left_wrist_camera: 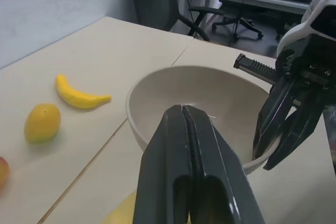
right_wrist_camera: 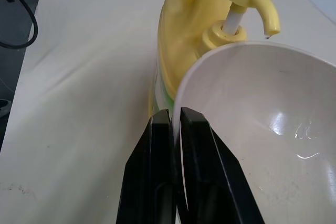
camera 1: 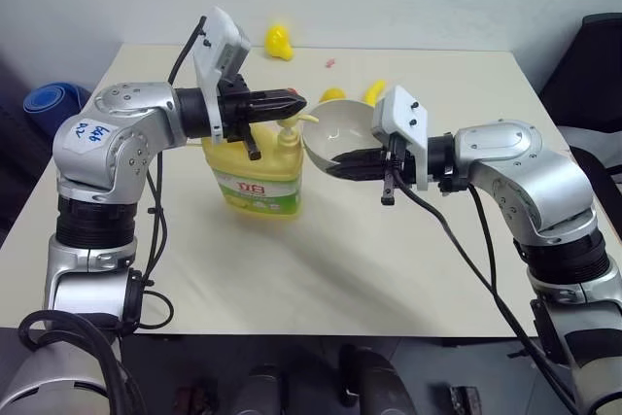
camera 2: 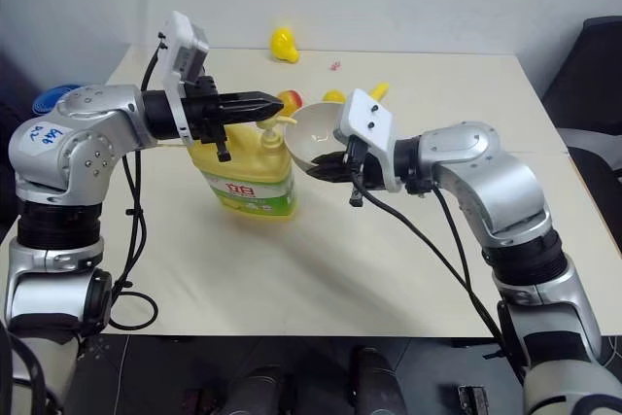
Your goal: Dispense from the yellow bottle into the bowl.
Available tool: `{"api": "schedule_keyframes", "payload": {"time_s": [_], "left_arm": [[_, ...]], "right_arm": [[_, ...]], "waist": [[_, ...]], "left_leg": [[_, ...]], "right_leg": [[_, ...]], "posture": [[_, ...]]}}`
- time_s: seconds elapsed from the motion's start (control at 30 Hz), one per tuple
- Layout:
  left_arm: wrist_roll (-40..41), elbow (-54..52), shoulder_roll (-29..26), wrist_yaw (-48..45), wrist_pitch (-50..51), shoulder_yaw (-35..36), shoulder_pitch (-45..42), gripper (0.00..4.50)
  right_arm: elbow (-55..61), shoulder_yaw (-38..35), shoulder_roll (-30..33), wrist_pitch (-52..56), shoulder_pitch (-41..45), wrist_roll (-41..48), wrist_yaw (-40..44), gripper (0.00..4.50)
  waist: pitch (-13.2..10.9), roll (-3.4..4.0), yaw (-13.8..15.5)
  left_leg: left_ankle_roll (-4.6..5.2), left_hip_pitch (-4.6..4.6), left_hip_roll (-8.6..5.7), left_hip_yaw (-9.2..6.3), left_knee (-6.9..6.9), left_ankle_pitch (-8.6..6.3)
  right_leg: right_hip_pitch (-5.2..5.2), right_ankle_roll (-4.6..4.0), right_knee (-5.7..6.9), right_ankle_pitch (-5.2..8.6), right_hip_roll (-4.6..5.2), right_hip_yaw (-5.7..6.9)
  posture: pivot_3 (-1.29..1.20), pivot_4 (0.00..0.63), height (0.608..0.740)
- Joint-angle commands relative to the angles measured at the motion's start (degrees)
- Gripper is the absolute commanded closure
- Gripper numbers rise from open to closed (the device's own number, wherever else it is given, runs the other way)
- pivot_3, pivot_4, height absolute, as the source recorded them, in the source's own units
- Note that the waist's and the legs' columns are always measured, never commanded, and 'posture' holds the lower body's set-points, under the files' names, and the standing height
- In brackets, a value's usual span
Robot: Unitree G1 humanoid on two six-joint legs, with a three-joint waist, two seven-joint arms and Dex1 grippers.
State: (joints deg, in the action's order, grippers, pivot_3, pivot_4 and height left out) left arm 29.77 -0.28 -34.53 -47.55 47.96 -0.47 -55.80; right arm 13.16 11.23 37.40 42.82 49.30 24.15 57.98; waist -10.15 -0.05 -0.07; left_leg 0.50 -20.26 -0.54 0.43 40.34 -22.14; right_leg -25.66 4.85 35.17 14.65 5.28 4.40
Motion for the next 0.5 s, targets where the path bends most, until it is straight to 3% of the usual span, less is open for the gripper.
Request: {"api": "schedule_keyframes", "payload": {"time_s": [0.03,0.37,0.5], "left_arm": [[-2.5,0.6,-0.3,1.0,0.3,-1.8,-0.1,4.46],[-4.2,0.5,-2.5,0.0,5.1,-6.5,4.1,4.46],[-4.2,1.5,-0.5,1.8,4.8,-5.6,6.0,4.46]], "right_arm": [[1.6,-2.5,1.1,-0.3,2.0,0.7,0.3,4.5],[1.7,-2.5,1.4,-0.3,1.9,0.8,0.8,4.5],[2.2,-2.5,1.3,-0.2,1.4,1.0,0.6,4.5]], "waist": [[0.0,0.0,0.1],[0.0,0.02,0.0],[0.1,0.07,0.2]], "left_leg": [[0.0,0.0,-0.02,0.0,0.0,0.0],[0.03,0.14,-0.08,-0.01,0.0,0.02],[0.04,0.28,-0.11,0.0,0.0,0.03]], "right_leg": [[0.0,0.0,0.0,0.0,0.01,0.0],[0.12,0.02,0.07,-0.01,0.09,-0.03],[0.25,0.02,0.14,-0.01,0.13,-0.06]], "posture": [[0.0,0.15,0.74],[0.0,0.15,0.74],[0.0,0.15,0.74]]}}
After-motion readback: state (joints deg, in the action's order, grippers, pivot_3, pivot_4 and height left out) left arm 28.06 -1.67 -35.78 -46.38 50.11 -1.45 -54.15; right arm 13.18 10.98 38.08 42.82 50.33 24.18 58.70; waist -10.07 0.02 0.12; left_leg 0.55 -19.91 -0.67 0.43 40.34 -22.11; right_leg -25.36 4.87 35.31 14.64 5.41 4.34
